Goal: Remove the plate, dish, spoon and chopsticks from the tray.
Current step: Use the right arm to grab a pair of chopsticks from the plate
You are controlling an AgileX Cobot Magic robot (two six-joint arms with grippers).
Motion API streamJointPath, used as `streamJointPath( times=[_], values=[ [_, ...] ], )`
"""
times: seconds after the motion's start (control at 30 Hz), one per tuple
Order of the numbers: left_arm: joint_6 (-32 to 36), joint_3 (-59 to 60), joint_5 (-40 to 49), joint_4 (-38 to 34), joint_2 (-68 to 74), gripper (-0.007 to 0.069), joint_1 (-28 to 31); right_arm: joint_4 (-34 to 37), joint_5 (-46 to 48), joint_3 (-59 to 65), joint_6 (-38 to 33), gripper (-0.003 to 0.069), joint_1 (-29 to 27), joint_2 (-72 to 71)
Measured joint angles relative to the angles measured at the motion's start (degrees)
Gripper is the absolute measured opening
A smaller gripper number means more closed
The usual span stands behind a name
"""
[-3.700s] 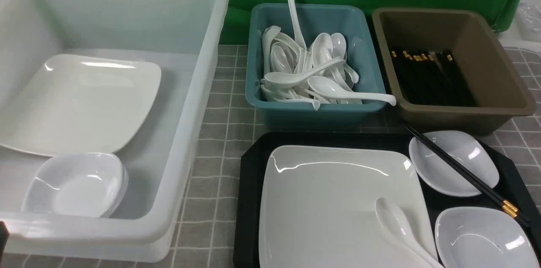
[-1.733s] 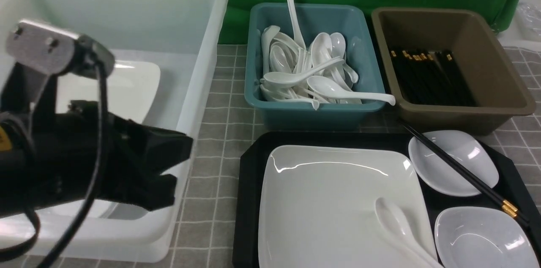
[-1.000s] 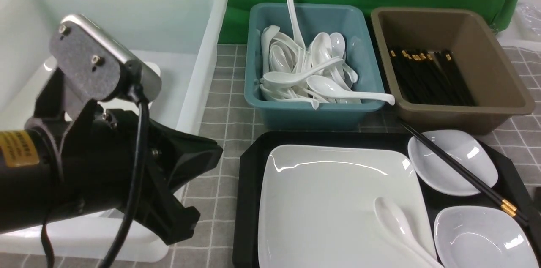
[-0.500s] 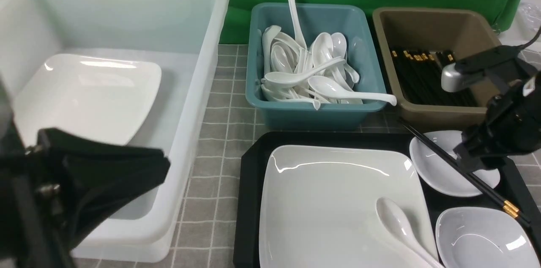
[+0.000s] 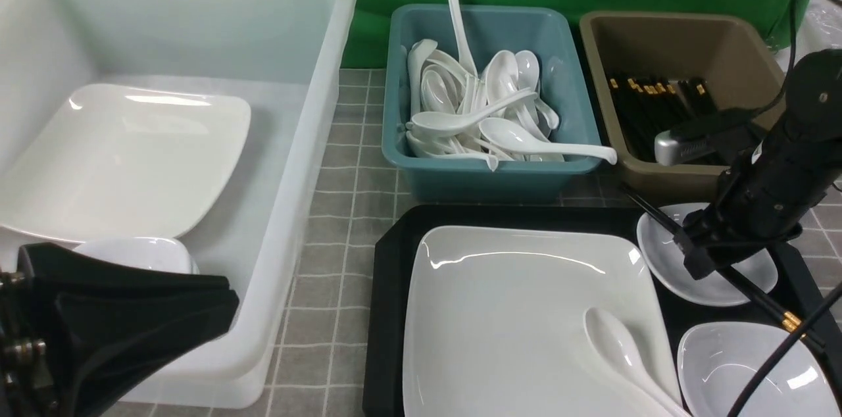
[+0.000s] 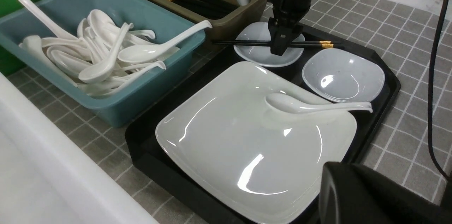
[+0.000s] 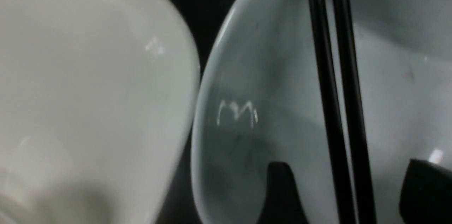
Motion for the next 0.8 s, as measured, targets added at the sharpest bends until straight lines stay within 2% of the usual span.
streamJointPath(
  times=[0.13,0.2,0.37,0.63,0.8],
  values=[
    [-0.48,0.00,0.00,0.00,0.00,0.0008,0.00,0.00,-1.18,0.00,-0.56,0.0369,-0.06,1.27],
    [-0.48,0.00,0.00,0.00,0.00,0.0008,0.00,0.00,-1.06,0.00,-1.71,0.0288,-0.10,1.91],
    [-0.50,0.00,0.00,-0.05,0.00,0.0008,0.00,-0.43,0.39,0.00,-6.68,0.0140,-0.16,2.42],
    [-0.44,0.00,-0.93,-0.12,0.00,0.0008,0.00,-0.31,5.16,0.00,-11.19,0.0133,-0.10,-0.94],
    [-0.44,0.00,-6.29,-0.16,0.00,0.0008,0.00,0.00,11.26,0.00,-21.27,0.0133,1.44,-7.63]
  ],
)
